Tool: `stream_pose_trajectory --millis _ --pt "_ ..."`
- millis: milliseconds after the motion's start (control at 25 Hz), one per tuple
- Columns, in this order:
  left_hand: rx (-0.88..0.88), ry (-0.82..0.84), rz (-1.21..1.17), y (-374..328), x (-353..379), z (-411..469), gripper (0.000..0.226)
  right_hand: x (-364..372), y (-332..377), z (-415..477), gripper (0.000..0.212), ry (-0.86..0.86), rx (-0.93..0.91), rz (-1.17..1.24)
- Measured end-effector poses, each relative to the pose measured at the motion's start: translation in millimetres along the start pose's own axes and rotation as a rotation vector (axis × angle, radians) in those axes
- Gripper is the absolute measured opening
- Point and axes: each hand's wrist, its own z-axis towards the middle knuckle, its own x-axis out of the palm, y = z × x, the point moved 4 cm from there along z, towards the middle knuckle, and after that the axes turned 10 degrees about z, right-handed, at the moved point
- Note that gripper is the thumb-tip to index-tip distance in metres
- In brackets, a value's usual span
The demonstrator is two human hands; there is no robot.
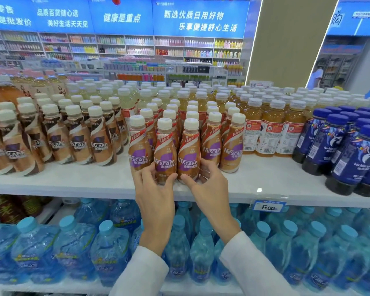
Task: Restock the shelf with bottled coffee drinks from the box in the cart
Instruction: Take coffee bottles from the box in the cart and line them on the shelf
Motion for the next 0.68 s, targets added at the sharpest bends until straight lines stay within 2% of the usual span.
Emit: stream_pose_trajectory --millis 520,680 --pt "-0.003 0.018 0.054 3.6 1.0 7.2 0.048 4.0 -4.1 -1.8 0.056 -0.017 -0.027 -0.030" --pt "-0.023 0.039 -0.053 12.4 -9.7 10.8 0.048 2.0 -3.3 -1.9 0.056 -0.020 -0.036 -0.033"
